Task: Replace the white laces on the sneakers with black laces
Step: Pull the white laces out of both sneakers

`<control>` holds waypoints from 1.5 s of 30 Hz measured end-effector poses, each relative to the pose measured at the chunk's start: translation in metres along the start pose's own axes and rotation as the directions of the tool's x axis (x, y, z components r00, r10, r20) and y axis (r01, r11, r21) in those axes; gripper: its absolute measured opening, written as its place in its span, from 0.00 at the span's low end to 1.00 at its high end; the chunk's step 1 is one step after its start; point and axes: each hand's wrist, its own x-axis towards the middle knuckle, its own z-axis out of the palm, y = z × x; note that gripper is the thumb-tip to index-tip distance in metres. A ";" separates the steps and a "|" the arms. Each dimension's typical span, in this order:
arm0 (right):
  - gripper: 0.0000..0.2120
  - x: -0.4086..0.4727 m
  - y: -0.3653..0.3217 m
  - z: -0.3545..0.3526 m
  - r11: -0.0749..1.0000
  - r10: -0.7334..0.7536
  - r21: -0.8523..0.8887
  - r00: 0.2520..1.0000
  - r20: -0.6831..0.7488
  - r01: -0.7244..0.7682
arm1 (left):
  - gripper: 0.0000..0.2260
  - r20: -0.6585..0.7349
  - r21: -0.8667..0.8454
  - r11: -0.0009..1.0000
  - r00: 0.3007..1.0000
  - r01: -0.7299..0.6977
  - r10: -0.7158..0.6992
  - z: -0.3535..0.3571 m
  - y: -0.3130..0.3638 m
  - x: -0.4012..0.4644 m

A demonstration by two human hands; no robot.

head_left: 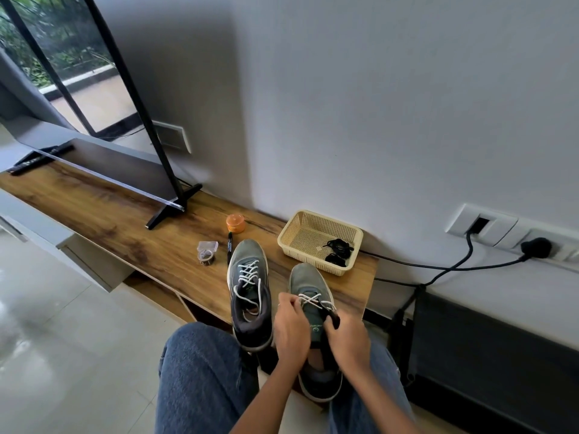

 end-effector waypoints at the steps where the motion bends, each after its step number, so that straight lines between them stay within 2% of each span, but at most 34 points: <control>1: 0.09 0.000 -0.001 -0.001 1.000 0.000 -0.001 1.000 0.008 0.000 | 0.04 -0.053 -0.063 0.996 0.996 0.065 -0.069 -0.001 0.001 -0.001; 3: 0.10 0.000 -0.001 -0.002 1.000 -0.001 -0.005 1.000 0.015 0.001 | 0.04 -0.056 -0.093 0.989 0.992 0.111 -0.116 -0.004 0.005 -0.002; 4: 0.09 0.000 -0.001 -0.003 1.000 0.002 -0.009 1.000 0.016 -0.002 | 0.04 -0.026 -0.040 0.998 0.998 0.054 -0.055 -0.005 0.005 -0.003; 6: 0.09 0.000 0.000 -0.004 1.000 -0.005 -0.002 1.000 0.019 0.005 | 0.07 0.037 0.122 0.979 0.986 -0.165 0.162 -0.004 0.002 -0.004; 8: 0.09 -0.001 0.000 -0.004 1.000 -0.020 0.009 0.999 0.031 0.020 | 0.14 0.114 0.315 0.873 0.928 -0.373 0.355 -0.002 0.000 -0.001; 9: 0.09 -0.002 -0.001 -0.005 1.000 -0.027 0.015 0.999 0.037 0.027 | 0.15 0.159 0.395 0.809 0.900 -0.435 0.406 0.001 -0.002 0.002; 11: 0.08 -0.003 -0.001 -0.005 0.999 -0.036 0.027 0.998 0.049 0.035 | 0.12 0.217 0.514 0.700 0.865 -0.495 0.452 0.005 -0.004 0.005; 13: 0.08 -0.003 -0.001 -0.007 0.999 -0.043 0.027 0.997 0.062 0.041 | 0.09 0.242 0.562 0.641 0.845 -0.523 0.477 0.006 -0.006 0.007; 15: 0.07 -0.002 -0.001 -0.008 0.999 -0.045 0.016 0.997 0.061 0.044 | 0.09 0.240 0.560 0.644 0.846 -0.521 0.476 0.007 -0.008 0.007; 17: 0.07 -0.002 0.000 -0.008 0.999 -0.032 0.003 0.998 0.045 0.032 | 0.10 0.222 0.537 0.692 0.872 -0.482 0.436 0.006 -0.006 0.007; 20: 0.08 -0.003 -0.002 -0.007 1.000 -0.009 -0.007 1.000 0.027 0.009 | 0.08 0.105 0.394 0.834 0.920 -0.387 0.377 0.004 -0.006 0.003; 21: 0.08 -0.003 -0.002 -0.007 1.000 -0.001 -0.005 1.000 0.024 0.002 | 0.06 0.040 0.287 0.905 0.948 -0.313 0.315 0.002 -0.005 0.001; 23: 0.08 -0.003 -0.002 -0.008 1.000 0.012 -0.003 1.000 0.019 -0.012 | 0.04 -0.082 0.007 0.999 0.996 -0.045 0.046 -0.008 0.005 -0.004; 25: 0.07 -0.003 -0.002 -0.008 1.000 0.017 0.010 1.000 0.015 -0.017 | 0.03 -0.203 -0.172 0.978 0.967 0.117 -0.151 -0.014 0.010 -0.006; 26: 0.07 -0.003 -0.001 -0.008 1.000 0.017 0.012 1.000 0.015 -0.017 | 0.03 -0.228 -0.195 0.971 0.957 0.136 -0.180 -0.016 0.013 -0.007; 28: 0.07 -0.004 -0.002 -0.008 1.000 0.015 0.008 1.000 0.016 -0.015 | 0.03 -0.207 -0.138 0.988 0.973 0.075 -0.102 -0.019 0.015 -0.009; 30: 0.07 -0.004 -0.003 -0.008 1.000 0.013 0.008 1.000 0.007 -0.014 | 0.09 -0.157 0.048 0.995 0.983 -0.089 0.096 -0.016 0.011 -0.009; 32: 0.07 -0.005 -0.004 -0.007 1.000 0.013 0.014 1.000 0.003 -0.013 | 0.15 -0.039 0.275 0.912 0.944 -0.304 0.326 -0.009 0.002 -0.004; 34: 0.08 -0.006 -0.005 -0.008 1.000 0.009 0.018 1.000 0.004 -0.009 | 0.14 0.112 0.445 0.769 0.881 -0.458 0.460 0.002 -0.004 0.000; 36: 0.08 -0.006 -0.004 -0.010 1.000 0.000 0.014 1.000 0.007 0.000 | 0.10 0.190 0.536 0.684 0.860 -0.495 0.474 0.008 -0.005 0.002; 42: 0.08 -0.003 -0.002 -0.011 1.000 -0.007 -0.025 1.000 0.001 0.007 | 0.09 0.206 0.537 0.679 0.858 -0.501 0.470 0.011 -0.006 0.007; 45: 0.08 -0.004 -0.002 -0.009 0.999 0.014 -0.030 1.000 0.008 -0.014 | 0.01 0.105 0.516 0.720 0.868 -0.464 0.485 0.011 -0.012 0.008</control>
